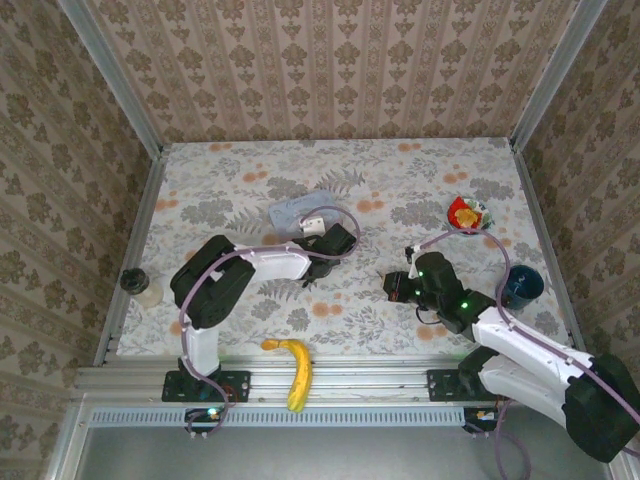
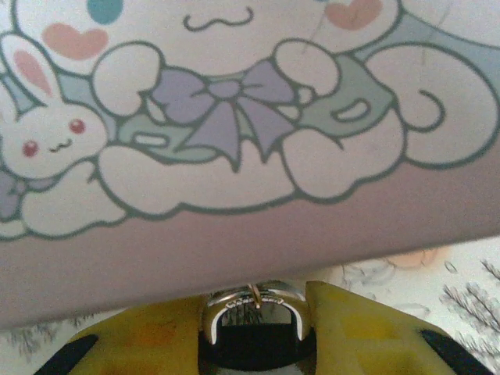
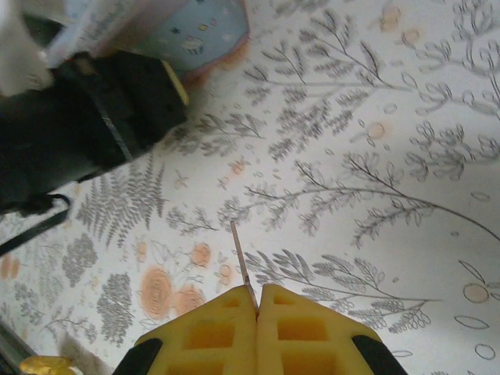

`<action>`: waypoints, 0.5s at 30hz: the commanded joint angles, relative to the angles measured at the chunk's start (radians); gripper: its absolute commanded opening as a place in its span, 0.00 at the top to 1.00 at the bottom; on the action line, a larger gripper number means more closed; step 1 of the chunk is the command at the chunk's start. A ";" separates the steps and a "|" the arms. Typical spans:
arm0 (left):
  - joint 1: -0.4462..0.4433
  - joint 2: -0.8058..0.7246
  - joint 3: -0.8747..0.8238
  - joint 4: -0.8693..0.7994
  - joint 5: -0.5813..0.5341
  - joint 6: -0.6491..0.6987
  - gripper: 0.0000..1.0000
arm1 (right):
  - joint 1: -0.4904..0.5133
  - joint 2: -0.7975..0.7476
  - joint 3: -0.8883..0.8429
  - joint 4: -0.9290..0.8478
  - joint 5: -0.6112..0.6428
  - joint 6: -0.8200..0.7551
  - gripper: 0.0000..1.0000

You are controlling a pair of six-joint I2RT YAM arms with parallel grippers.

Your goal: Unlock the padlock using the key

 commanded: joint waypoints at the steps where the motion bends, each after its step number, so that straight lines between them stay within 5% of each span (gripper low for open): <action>1: -0.028 -0.048 0.015 -0.094 0.104 -0.102 0.82 | 0.007 0.024 -0.025 0.075 -0.018 0.032 1.00; 15: -0.059 -0.132 -0.069 -0.051 0.294 -0.291 0.80 | 0.149 0.141 -0.050 0.204 0.088 0.062 1.00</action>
